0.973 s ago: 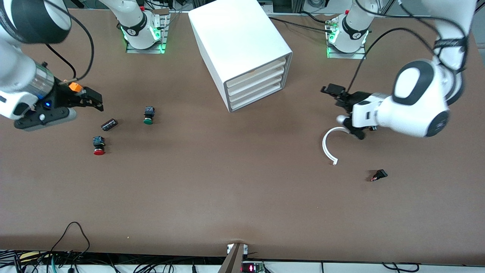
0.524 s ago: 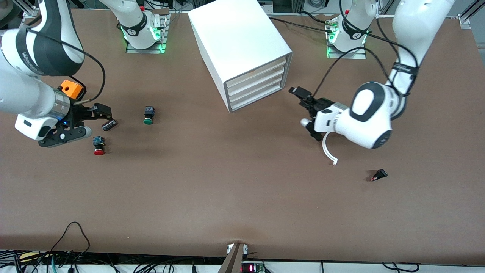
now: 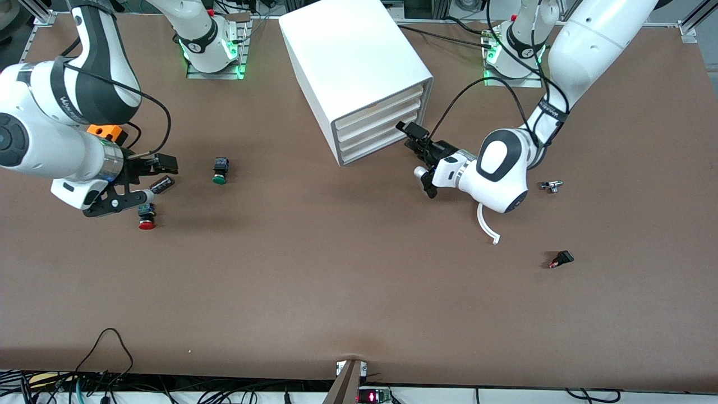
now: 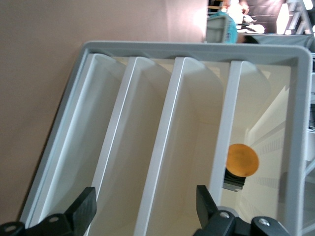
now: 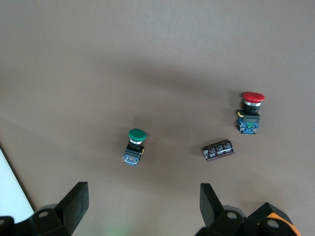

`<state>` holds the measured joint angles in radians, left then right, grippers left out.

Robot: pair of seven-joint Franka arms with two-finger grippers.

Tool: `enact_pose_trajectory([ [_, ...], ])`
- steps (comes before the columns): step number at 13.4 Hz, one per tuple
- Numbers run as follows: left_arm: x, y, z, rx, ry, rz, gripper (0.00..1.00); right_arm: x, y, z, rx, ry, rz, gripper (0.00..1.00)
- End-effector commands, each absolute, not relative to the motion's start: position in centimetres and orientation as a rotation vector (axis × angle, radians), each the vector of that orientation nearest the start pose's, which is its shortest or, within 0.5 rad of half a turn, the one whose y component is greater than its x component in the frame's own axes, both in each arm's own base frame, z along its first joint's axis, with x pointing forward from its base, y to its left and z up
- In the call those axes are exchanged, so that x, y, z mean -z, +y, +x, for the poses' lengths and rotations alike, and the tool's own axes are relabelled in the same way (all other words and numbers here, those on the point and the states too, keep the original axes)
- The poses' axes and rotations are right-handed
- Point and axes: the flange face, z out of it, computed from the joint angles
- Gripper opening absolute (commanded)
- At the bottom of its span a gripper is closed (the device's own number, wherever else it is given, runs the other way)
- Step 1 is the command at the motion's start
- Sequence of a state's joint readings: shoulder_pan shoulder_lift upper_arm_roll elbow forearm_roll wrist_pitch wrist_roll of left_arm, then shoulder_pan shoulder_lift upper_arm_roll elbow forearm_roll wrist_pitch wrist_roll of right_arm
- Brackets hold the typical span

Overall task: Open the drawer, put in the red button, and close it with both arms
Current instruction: 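Grasp the uppermost drawer handle with the left gripper while the right gripper lowers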

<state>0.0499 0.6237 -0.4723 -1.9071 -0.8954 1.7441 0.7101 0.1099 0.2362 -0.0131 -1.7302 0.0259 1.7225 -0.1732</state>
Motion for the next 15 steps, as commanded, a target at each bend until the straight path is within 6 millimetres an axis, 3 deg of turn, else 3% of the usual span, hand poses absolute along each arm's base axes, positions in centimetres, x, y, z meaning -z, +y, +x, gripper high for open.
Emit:
enact_pose_trajectory([
  [1,-19.9,-29.7,48.4,0.576,-0.549,1.748,0.88,-41.3,5.7,58.2,-0.329,-0.421,-3.074,1.0],
  [2,-19.3,-30.2,47.7,0.571,-0.528,1.712,0.85,-40.6,5.2,58.3,-0.304,-0.491,-3.076,1.0],
  [5,-18.0,-32.6,45.3,0.555,-0.501,1.624,0.74,-36.5,0.7,58.5,-0.212,-0.632,-3.075,1.0],
  [8,-16.3,-33.5,44.1,0.502,-0.502,1.596,0.63,-32.5,-4.2,59.0,-0.144,-0.762,-3.074,1.0],
  [10,-16.0,-34.5,43.5,0.477,-0.509,1.578,0.56,-30.3,-6.5,59.6,-0.114,-0.805,-3.089,1.0],
  [12,-16.0,-34.8,43.4,0.472,-0.501,1.577,0.47,-27.6,-7.3,59.9,-0.111,-0.796,-3.101,1.0],
  [15,-15.9,-34.9,43.1,0.48,-0.497,1.576,0.21,-24.3,-7.8,60.4,-0.078,-0.801,-3.121,1.0],
])
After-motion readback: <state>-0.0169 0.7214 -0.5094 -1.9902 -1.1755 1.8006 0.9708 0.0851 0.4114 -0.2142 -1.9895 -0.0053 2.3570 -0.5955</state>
